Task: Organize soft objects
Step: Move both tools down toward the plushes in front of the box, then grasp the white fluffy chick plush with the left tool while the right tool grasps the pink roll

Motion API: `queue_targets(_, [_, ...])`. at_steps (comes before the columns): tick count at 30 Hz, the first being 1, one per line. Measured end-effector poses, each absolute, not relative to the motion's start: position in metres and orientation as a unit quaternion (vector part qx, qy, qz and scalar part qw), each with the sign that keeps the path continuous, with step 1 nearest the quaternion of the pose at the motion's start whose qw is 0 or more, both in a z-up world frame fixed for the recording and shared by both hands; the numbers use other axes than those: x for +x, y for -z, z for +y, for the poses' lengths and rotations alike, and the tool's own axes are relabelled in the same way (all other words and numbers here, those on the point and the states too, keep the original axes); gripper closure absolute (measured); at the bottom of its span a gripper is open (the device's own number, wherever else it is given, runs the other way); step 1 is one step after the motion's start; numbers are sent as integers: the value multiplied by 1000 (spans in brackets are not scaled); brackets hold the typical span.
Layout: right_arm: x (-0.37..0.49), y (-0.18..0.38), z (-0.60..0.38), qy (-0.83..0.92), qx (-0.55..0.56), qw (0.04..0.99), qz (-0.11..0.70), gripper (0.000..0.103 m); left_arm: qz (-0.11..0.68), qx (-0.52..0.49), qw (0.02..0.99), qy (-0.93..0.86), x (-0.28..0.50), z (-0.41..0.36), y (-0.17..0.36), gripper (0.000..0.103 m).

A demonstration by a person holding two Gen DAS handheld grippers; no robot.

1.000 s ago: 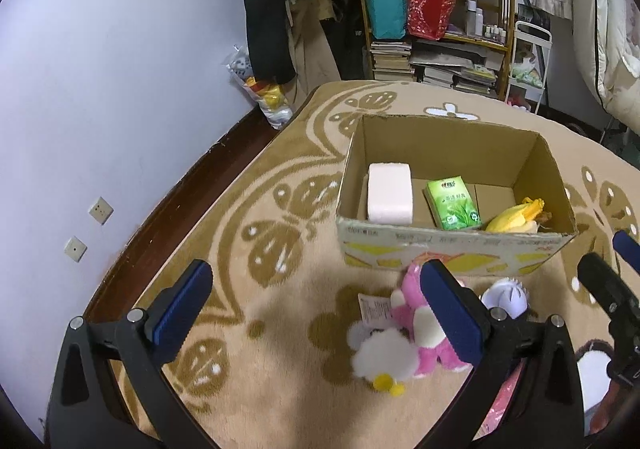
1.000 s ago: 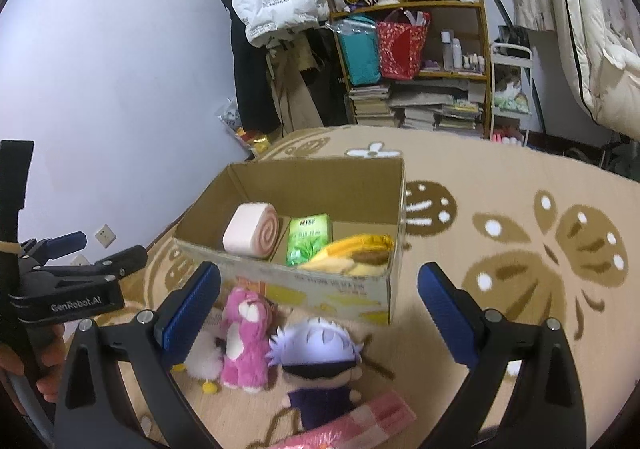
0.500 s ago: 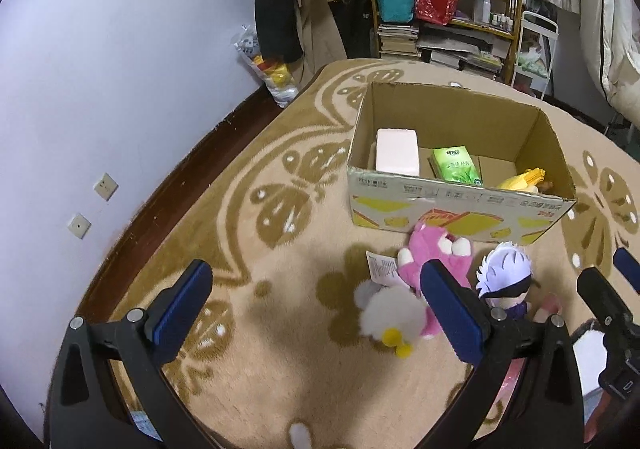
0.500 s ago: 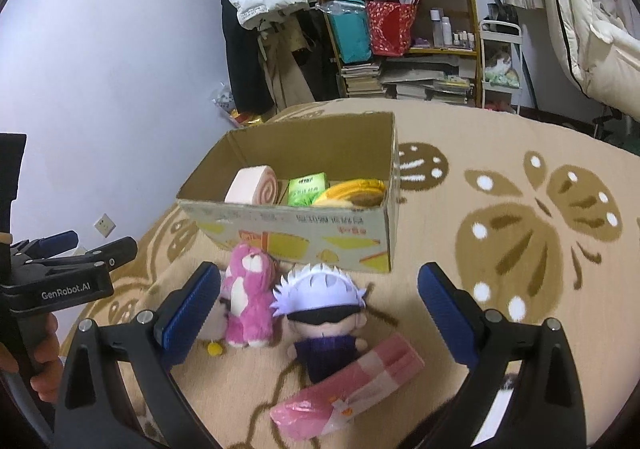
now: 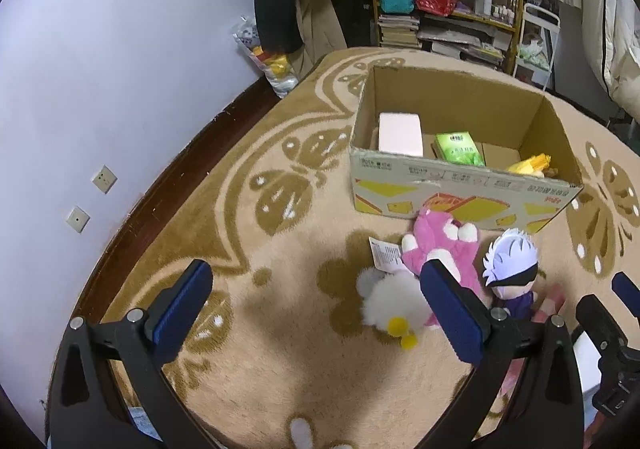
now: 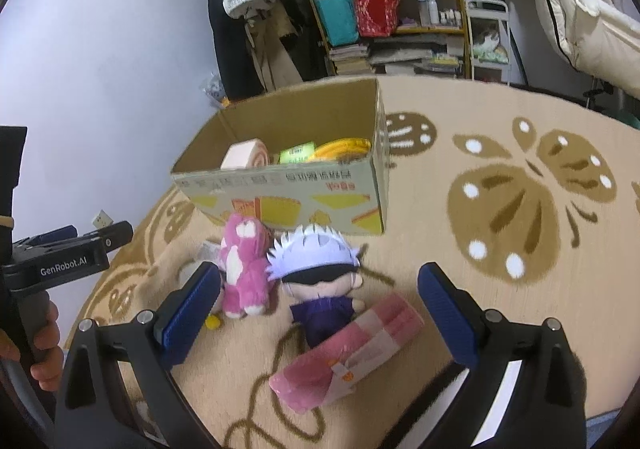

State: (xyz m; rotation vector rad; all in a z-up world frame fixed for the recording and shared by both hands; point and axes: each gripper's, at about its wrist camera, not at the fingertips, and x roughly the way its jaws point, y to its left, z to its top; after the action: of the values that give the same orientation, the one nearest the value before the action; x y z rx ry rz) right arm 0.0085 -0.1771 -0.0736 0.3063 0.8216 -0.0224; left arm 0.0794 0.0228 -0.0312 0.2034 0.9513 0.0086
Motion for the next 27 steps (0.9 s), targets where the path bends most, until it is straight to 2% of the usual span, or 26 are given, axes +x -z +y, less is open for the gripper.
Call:
queue_targets(13, [7,101,-190,37,189,873,448,2,483,128,866,19,84,8,54,0])
queue_targets(21, [2,119,-203,55,230,847,476,10,500,149,853,20,90,0,71,0])
queue_targets(27, [4,136,-205,64,239,825,508,24,512,156,845,23,93,-3,80,0])
